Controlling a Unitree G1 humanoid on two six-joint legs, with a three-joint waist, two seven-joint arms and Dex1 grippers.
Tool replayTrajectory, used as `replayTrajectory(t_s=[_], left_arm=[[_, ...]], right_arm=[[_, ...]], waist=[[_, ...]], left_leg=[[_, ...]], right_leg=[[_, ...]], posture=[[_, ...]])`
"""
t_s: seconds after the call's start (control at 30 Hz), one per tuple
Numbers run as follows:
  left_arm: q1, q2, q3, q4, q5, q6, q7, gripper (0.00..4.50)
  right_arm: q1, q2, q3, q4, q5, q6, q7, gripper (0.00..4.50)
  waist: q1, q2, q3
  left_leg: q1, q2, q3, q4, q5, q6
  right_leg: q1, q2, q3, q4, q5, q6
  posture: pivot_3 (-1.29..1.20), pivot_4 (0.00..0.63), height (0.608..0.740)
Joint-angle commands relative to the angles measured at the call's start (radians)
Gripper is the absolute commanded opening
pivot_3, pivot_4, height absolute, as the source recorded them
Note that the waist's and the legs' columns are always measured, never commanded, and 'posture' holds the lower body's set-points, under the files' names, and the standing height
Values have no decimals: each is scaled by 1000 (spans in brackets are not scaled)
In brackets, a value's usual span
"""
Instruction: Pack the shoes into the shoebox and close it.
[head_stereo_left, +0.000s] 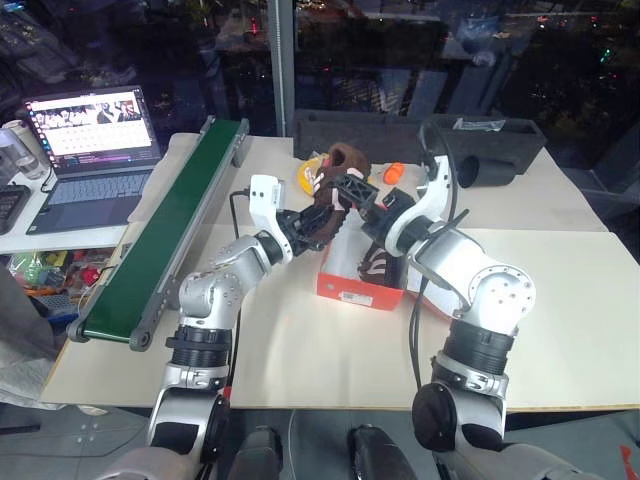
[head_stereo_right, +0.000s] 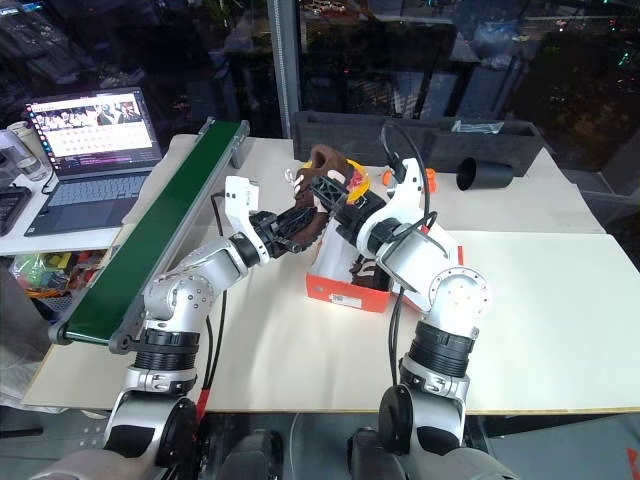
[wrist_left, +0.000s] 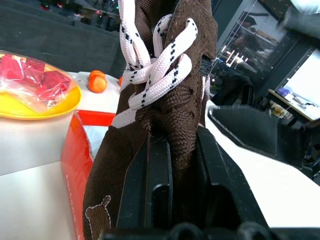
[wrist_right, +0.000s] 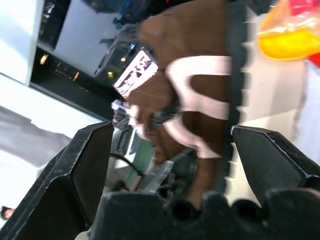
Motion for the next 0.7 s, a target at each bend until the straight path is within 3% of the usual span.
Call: replayTrajectory(t_s=[0.03,0.47,0.7], left_arm=[[-19,31,40,-31,4,-23,-2,273],[-7,2,-3,-91,-11,11,-15,273],[28,-11,-28,-194,-99,89,-72,273]], right_arm=[[3,-18,11,-12,24,-33,8,4500],[-17,-33,34,26,34,-58,18,4500],[-31,-35,33,123,-13,-120,51,4500]], waist=[[0,0,0],[3,0,0],[-3,1,0]], left_leg=[[0,0,0,0,0,0],[0,0,0,-1,0,0],[0,1,0,-2,0,0]], right_leg=[[0,0,0,0,0,0],[0,0,0,-1,0,0],[0,0,0,-2,0,0]], posture=[[0,150,681],[0,150,681],[0,150,681]])
